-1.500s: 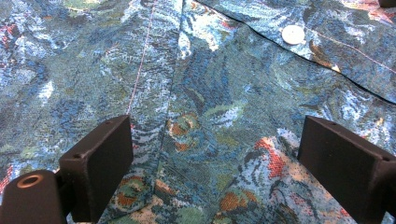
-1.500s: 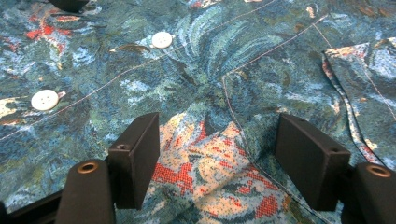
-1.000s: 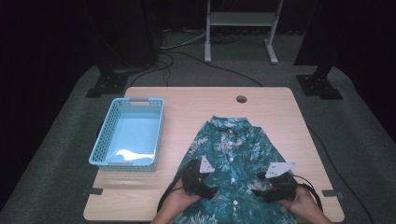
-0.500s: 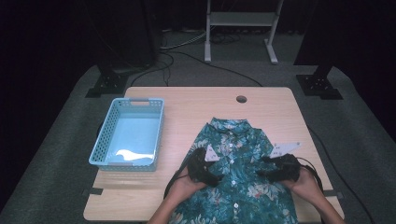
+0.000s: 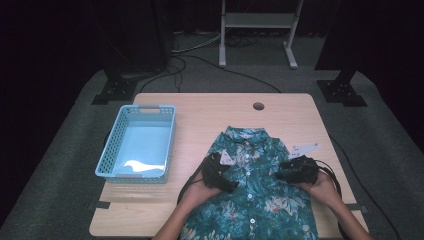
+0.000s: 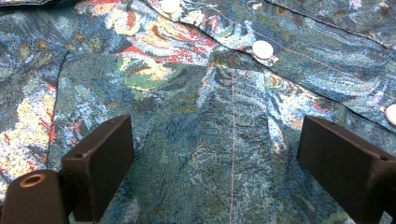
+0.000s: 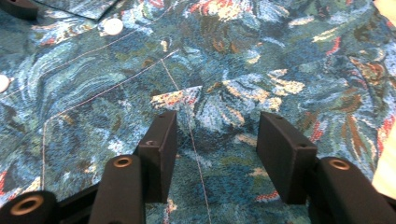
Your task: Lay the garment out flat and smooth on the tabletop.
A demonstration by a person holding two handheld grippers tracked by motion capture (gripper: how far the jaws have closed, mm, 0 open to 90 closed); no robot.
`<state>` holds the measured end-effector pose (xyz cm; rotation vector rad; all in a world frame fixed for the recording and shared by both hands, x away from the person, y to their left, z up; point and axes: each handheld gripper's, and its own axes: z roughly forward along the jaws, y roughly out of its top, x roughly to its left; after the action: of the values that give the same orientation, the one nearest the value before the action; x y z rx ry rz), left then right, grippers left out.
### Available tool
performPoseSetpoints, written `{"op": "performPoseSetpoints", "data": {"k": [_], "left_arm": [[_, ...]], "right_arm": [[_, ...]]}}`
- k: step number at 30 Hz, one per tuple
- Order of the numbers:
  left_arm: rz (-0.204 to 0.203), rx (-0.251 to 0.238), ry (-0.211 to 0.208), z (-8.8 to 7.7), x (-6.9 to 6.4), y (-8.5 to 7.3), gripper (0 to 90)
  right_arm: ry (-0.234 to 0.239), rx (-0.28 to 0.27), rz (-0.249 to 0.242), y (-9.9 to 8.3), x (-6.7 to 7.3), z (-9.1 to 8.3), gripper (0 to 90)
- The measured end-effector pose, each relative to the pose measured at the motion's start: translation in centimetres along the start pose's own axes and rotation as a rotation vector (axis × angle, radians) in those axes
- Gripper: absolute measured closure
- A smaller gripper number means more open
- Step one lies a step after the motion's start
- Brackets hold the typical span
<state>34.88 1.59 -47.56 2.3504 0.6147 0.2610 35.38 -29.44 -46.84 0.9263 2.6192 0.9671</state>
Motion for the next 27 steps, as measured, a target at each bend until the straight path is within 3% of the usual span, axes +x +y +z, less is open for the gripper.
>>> {"op": "performPoseSetpoints", "data": {"k": [13,19,27], "left_arm": [[0.020,0.028,-0.035,-1.6,-2.4,-1.4,10.3],[0.026,-0.004,-0.038,-1.7,-2.7,-1.2,10.3],[0.028,0.003,-0.041,-0.9,-2.5,-0.9,10.2]], "right_arm": [[0.037,-0.021,-0.051,-1.3,2.2,-0.7,46.2],[0.051,-0.035,-0.069,-1.8,3.0,-0.9,45.9],[0.066,-0.038,-0.090,-2.3,3.9,-1.2,45.7]]}}
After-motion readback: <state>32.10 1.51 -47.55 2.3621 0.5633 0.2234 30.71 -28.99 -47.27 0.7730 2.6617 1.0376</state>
